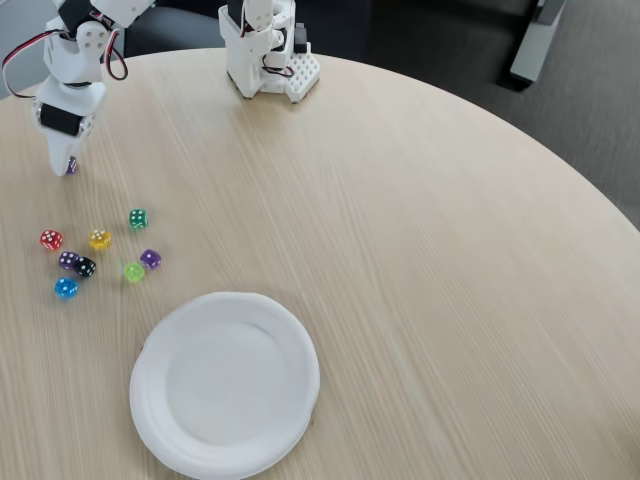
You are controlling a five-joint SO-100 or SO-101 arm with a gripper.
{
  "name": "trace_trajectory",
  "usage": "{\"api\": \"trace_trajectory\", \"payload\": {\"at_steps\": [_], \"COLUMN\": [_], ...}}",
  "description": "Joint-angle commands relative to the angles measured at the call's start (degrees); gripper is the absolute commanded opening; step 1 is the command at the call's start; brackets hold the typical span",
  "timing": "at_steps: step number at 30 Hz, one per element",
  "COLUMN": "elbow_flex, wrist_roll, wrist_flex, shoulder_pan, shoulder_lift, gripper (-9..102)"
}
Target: Pick a purple dice and put it in the plate.
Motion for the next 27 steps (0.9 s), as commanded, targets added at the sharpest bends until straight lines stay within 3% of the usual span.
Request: {"api": "trace_trajectory", "payload": {"at_steps": [1, 12, 27], "elbow_flex": [-0.9, -1.1, -4.5], "wrist_roll": [-0.3, 4.3, 5.8], "wrist_flex": [0.1, 0.9, 1.1], "shoulder_pan": [0.7, -0.1, -0.4], "shoulder_lift": [0.0, 1.3, 18.5], "gripper": [3, 0, 0]}}
